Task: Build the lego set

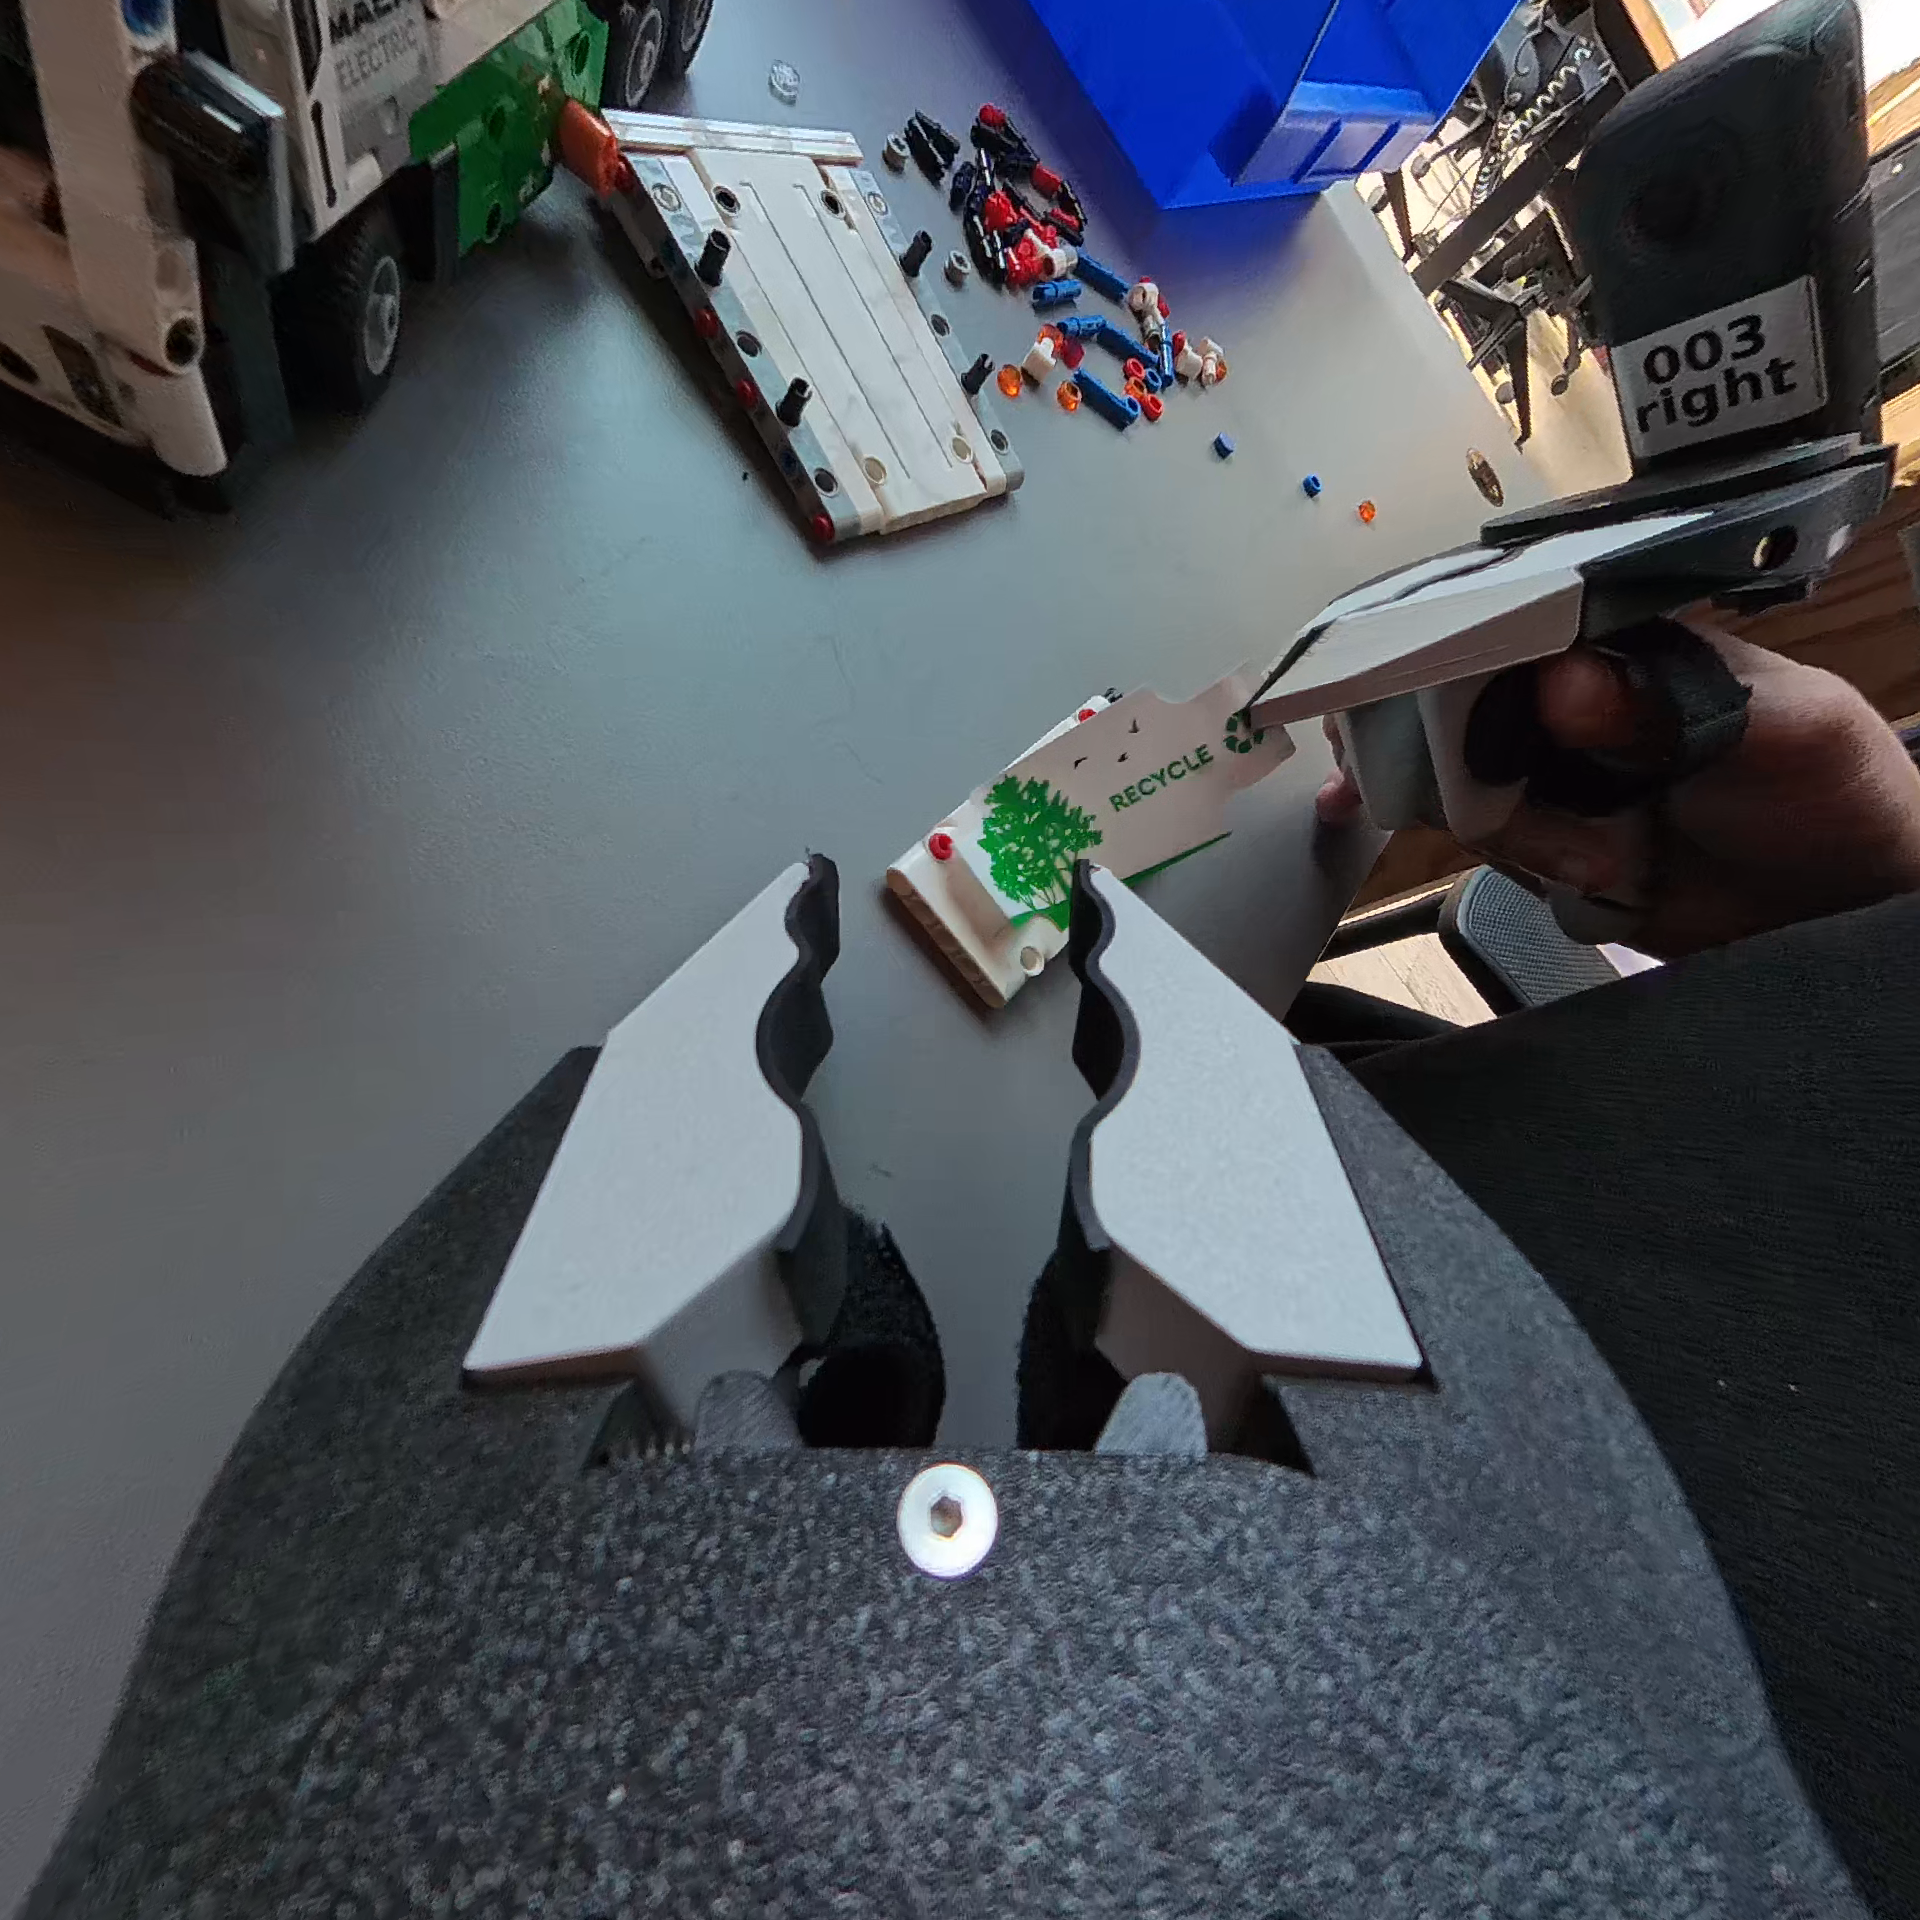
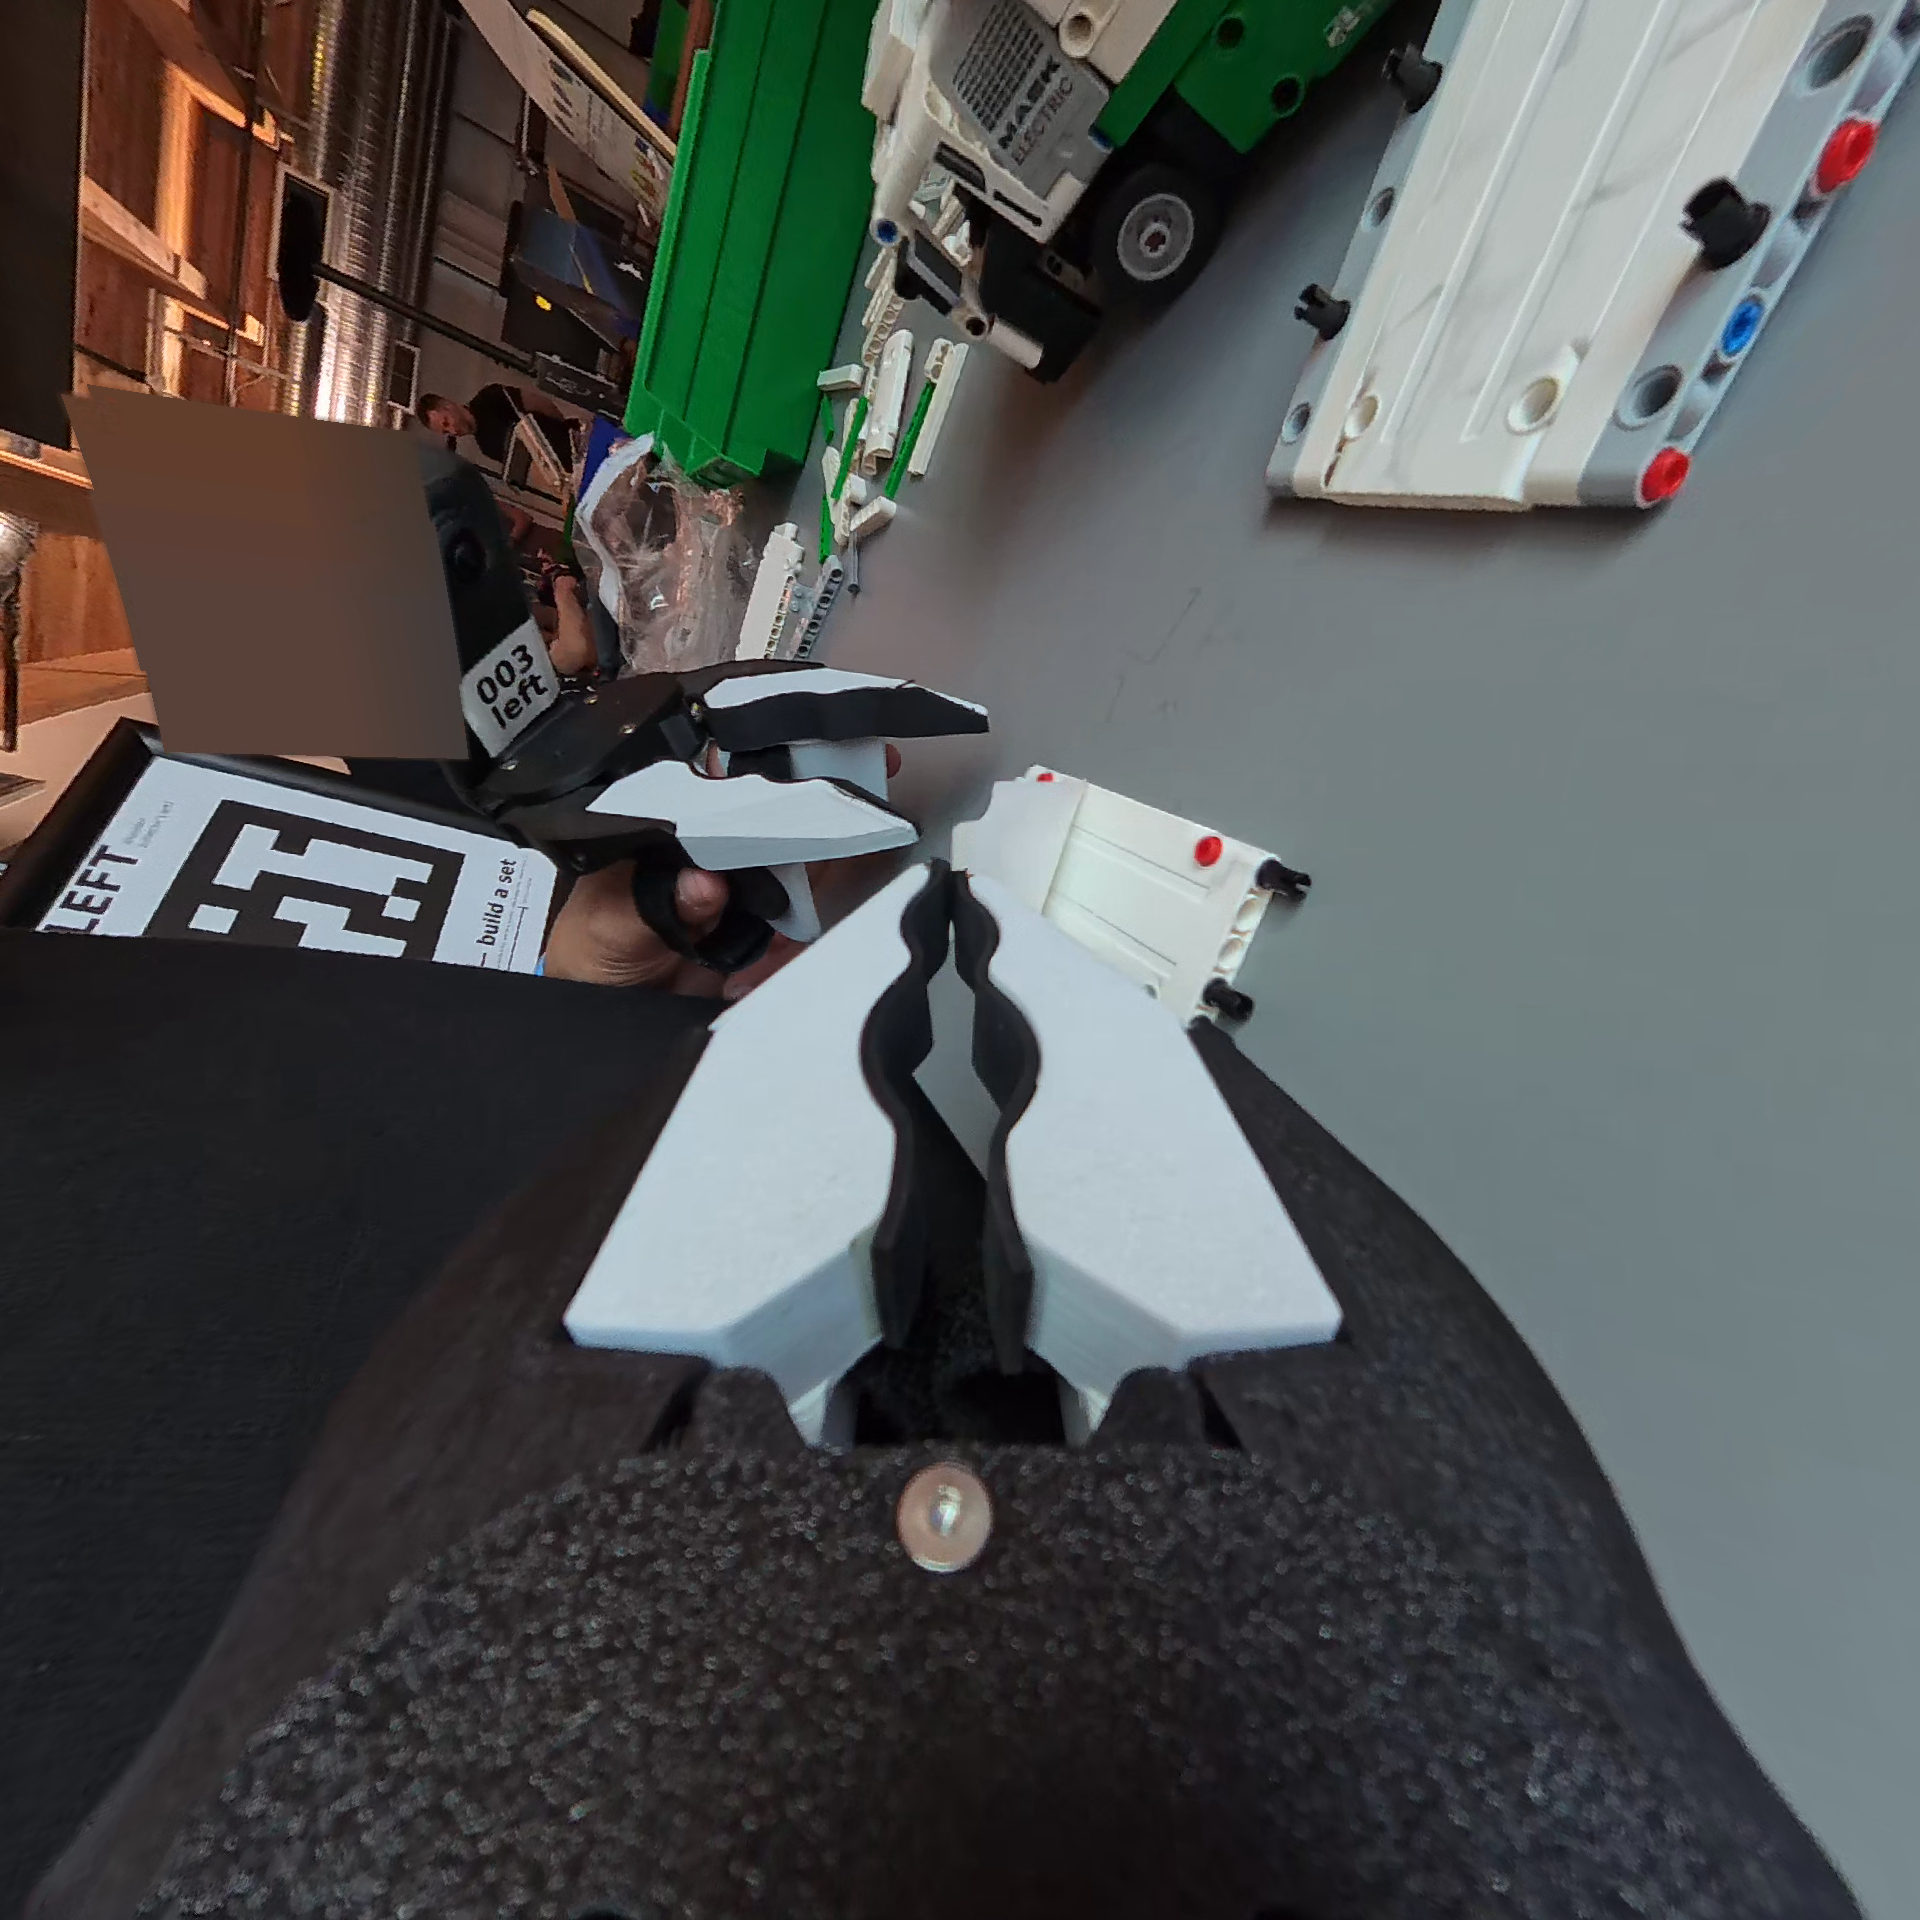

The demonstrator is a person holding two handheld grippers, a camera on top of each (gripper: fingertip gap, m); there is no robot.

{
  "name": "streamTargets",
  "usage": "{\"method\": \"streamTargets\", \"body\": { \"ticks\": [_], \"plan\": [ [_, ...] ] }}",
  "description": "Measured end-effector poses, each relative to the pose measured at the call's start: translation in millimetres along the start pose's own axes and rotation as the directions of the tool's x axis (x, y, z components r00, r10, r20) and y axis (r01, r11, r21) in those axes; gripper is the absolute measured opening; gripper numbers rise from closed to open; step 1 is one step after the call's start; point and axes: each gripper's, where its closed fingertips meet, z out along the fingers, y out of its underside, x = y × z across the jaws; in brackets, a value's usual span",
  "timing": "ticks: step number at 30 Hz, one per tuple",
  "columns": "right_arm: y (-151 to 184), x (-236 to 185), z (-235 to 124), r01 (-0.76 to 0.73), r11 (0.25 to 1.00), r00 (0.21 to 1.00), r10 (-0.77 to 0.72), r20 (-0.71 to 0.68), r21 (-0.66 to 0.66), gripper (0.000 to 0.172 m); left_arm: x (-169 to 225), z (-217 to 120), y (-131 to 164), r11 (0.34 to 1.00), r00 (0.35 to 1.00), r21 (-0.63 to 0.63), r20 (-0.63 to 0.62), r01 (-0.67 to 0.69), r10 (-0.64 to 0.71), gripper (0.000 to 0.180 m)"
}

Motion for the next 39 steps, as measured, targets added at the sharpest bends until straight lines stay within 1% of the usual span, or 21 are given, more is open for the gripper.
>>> {"method": "streamTargets", "body": {
  "ticks": [3, 5, 6, 7, 8, 9, 11, 12, 13, 15, 17, 18, 19, 20, 24, 26, 30, 32, 37, 38, 39],
  "plan": [
    [-3, -11, 1, 0.032, 0.999, 0.998, -0.032, 0.046, 0.001, 0.0, 5, -1, -2, 1.0, 1.0, 0.013, -0.03, 0.004, -0.003, 0.043],
    [-4, -12, 2, 0.037, 0.999, 0.998, -0.037, 0.05, -0.002, 0.0, 10, -1, -3, 1.0, 0.998, 0.023, -0.06, -0.012, 0.014, 0.043],
    [-4, -12, 2, 0.037, 0.999, 0.998, -0.037, 0.052, -0.006, 0.0, 15, 0, -2, 0.999, 0.995, 0.015, -0.08, -0.052, 0.054, 0.044],
    [-4, -12, 3, 0.038, 0.999, 0.998, -0.037, 0.052, -0.012, 0.0, 19, 0, 0, 0.992, 0.987, 0.004, -0.098, -0.13, 0.13, 0.048],
    [-4, -12, 2, 0.041, 0.999, 0.998, -0.04, 0.052, -0.014, 0.0, 22, 0, 2, 0.971, 0.966, -0.005, -0.104, -0.241, 0.239, 0.052],
    [-5, -13, 2, 0.046, 0.999, 0.998, -0.046, 0.049, -0.015, 0.0, 20, 0, 3, 0.932, 0.93, -0.018, -0.074, -0.363, 0.361, 0.059],
    [-6, -15, -1, 0.061, 0.998, 0.997, -0.06, 0.045, -0.023, 0.0, 6, 8, 1, 0.818, 0.82, -0.078, 0.009, -0.569, 0.572, 0.07],
    [-7, -17, -3, 0.07, 0.997, 0.997, -0.069, 0.044, -0.028, 0.0, 3, 15, 4, 0.769, 0.775, -0.118, -0.007, -0.629, 0.632, 0.074],
    [-6, -16, -5, 0.08, 0.996, 0.996, -0.078, 0.033, -0.036, 0.0, 5, 22, 9, 0.734, 0.747, -0.149, -0.062, -0.663, 0.662, 0.077],
    [-4, -14, -7, 0.092, 0.994, 0.996, -0.091, 0.023, -0.05, 0.0, 17, 35, 16, 0.702, 0.717, -0.145, -0.182, -0.697, 0.673, 0.075],
    [-2, -15, -8, 0.091, 0.994, 0.996, -0.09, 0.024, -0.054, 0.0, 21, 45, 19, 0.679, 0.693, -0.149, -0.233, -0.719, 0.683, 0.069],
    [-1, -15, -8, 0.094, 0.994, 0.995, -0.092, 0.022, -0.059, 0.0, 22, 47, 20, 0.662, 0.677, -0.154, -0.249, -0.733, 0.692, 0.061],
    [0, -16, -8, 0.099, 0.993, 0.995, -0.098, 0.017, -0.061, 0.0, 25, 48, 21, 0.647, 0.658, -0.144, -0.273, -0.749, 0.702, 0.043],
    [1, -16, -8, 0.103, 0.993, 0.995, -0.103, 0.014, -0.06, 0.0, 28, 49, 22, 0.634, 0.643, -0.138, -0.294, -0.761, 0.707, 0.042],
    [0, -19, -8, 0.118, 0.992, 0.993, -0.117, 0.022, -0.048, 0.0, 32, 53, 23, 0.629, 0.635, -0.136, -0.314, -0.765, 0.705, 0.042],
    [0, -24, -7, 0.165, 0.986, 0.986, -0.164, 0.031, -0.038, 0.0, 31, 53, 23, 0.632, 0.639, -0.138, -0.309, -0.763, 0.704, 0.042],
    [0, -29, -4, 0.275, 0.96, 0.961, -0.275, -0.002, -0.049, 0.0, 31, 54, 23, 0.637, 0.645, -0.141, -0.312, -0.758, 0.698, 0.043],
    [1, -31, -3, 0.292, 0.955, 0.956, -0.292, 0.004, -0.056, 0.0, 32, 54, 24, 0.634, 0.642, -0.14, -0.316, -0.76, 0.699, 0.043],
    [1, -33, -2, 0.226, 0.973, 0.972, -0.222, 0.073, -0.046, 0.0, 34, 54, 25, 0.637, 0.644, -0.142, -0.321, -0.758, 0.695, 0.043],
    [-2, -32, -3, 0.203, 0.979, 0.976, -0.2, 0.086, -0.031, 0.0, 34, 54, 25, 0.638, 0.645, -0.142, -0.321, -0.757, 0.694, 0.043],
    [-6, -37, -7, 0.183, 0.983, 0.974, -0.182, 0.133, -0.001, 0.0, 34, 54, 25, 0.638, 0.645, -0.142, -0.321, -0.757, 0.693, 0.043]
  ]
}}
